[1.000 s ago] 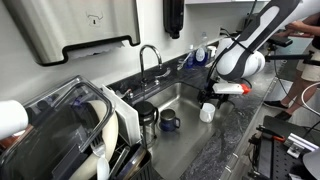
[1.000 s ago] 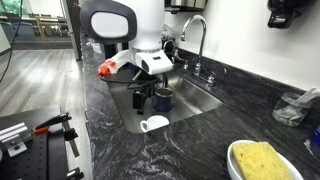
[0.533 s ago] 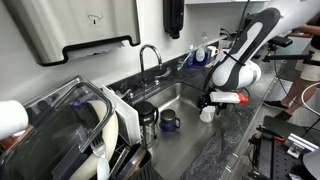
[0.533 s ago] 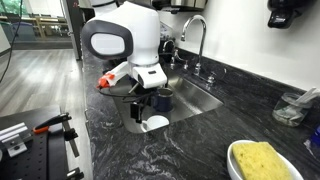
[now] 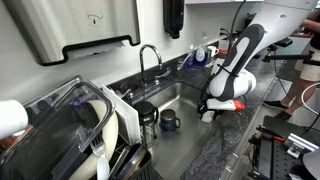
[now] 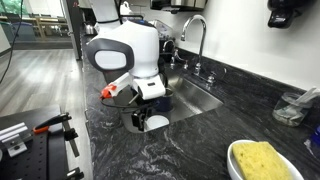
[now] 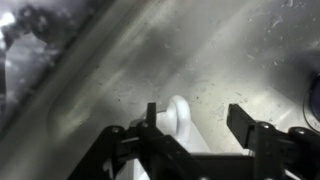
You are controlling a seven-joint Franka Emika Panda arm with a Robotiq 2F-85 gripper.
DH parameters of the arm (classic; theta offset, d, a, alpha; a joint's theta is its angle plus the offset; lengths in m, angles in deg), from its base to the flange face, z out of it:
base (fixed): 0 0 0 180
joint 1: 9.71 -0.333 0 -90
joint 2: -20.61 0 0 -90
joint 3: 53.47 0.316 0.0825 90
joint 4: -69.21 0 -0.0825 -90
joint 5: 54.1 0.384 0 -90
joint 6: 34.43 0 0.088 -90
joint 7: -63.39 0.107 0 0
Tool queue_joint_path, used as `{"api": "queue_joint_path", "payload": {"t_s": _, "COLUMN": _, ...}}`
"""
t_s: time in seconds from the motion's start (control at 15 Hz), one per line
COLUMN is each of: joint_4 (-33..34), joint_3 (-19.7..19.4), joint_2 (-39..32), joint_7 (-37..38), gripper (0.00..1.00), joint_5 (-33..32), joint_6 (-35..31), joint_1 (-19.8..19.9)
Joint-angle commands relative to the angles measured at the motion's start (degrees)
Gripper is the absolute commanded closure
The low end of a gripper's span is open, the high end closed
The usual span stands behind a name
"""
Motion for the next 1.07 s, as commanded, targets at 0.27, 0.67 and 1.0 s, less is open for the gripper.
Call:
{"api": "queue_joint_path", "payload": {"t_s": 0.27, "joint_4": 1.32, "joint_3": -6.78, "joint_2": -3.43, "joint_7": 6.34, "gripper": 0.84, "joint_5": -2.11, "joint_6": -3.98, "joint_1": -7.22}}
{"api": "queue_joint_path", "payload": {"t_s": 0.67, "joint_4": 1.39, "joint_3": -15.02, "joint_2": -2.53, "joint_7": 10.97, "gripper": 0.97, "joint_5": -5.5, "joint_6": -1.1, "joint_1": -15.56}}
{"api": "queue_joint_path", "payload": {"t_s": 1.0, "joint_4": 3.5, "joint_3": -13.1, "joint_2": -2.07, "joint_7": 10.88, "gripper": 0.97, "joint_5": -9.39, "joint_6": 4.62, "joint_1": -14.8}}
